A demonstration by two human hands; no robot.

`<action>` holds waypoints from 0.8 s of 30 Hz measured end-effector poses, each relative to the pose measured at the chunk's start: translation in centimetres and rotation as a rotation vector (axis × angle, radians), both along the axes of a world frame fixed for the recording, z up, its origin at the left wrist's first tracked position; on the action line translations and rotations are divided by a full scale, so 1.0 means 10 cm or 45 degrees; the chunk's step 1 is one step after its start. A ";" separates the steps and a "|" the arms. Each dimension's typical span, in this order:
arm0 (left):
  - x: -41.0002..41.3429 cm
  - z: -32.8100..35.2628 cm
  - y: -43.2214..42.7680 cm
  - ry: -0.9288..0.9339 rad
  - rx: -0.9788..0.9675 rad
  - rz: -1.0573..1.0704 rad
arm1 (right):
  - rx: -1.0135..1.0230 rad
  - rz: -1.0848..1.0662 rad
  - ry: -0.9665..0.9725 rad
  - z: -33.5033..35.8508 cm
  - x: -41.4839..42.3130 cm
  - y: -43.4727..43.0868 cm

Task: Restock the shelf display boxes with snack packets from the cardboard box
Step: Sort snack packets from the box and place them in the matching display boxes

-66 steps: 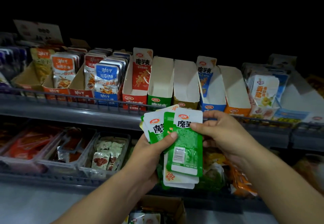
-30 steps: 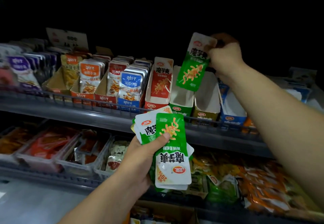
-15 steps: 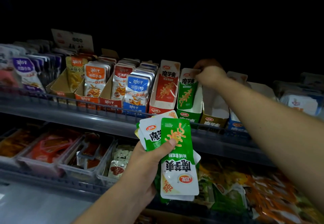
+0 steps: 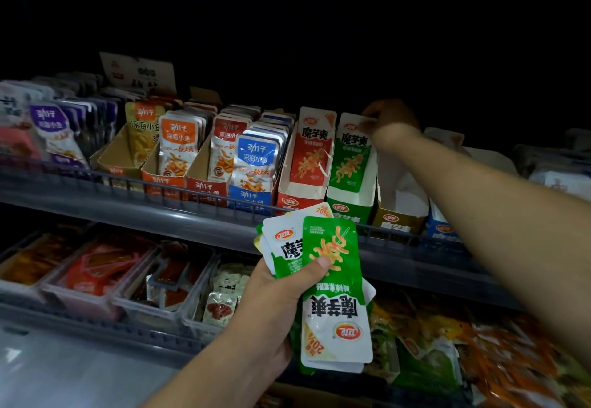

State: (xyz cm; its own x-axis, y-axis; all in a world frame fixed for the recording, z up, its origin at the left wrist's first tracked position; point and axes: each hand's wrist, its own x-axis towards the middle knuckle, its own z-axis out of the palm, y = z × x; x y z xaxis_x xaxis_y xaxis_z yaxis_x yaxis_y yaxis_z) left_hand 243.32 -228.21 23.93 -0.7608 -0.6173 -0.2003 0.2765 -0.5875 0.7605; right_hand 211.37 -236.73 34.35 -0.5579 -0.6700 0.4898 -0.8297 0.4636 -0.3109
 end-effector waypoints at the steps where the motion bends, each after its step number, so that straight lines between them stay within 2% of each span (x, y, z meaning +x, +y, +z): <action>1: 0.00 0.01 0.01 0.003 0.004 -0.007 | -0.012 0.009 -0.002 0.00 -0.01 0.00; 6: -0.01 0.00 -0.01 0.013 -0.019 0.013 | -0.102 0.014 0.040 0.07 0.11 0.18; 8: 0.00 -0.01 -0.01 0.028 -0.041 0.006 | -0.223 0.089 0.075 0.09 0.34 0.43; 10: 0.01 0.00 0.00 0.042 -0.056 0.000 | -0.221 0.171 0.012 0.07 0.71 0.78; 12: 0.00 -0.01 0.00 0.053 -0.054 0.007 | 0.007 0.258 -0.207 0.01 1.09 1.12; 14: -0.02 -0.01 0.01 0.060 -0.059 0.020 | 0.247 0.328 -0.573 -0.06 1.40 1.40; 15: -0.03 -0.02 0.02 0.055 -0.066 0.032 | 0.289 0.359 -0.768 -0.11 1.49 1.49; 17: -0.03 -0.01 0.04 0.055 -0.055 0.048 | 0.256 0.392 -1.037 -0.23 1.56 1.57; 24: 0.00 0.02 0.08 0.016 0.065 -0.017 | -0.137 0.307 -1.364 -0.42 1.49 1.63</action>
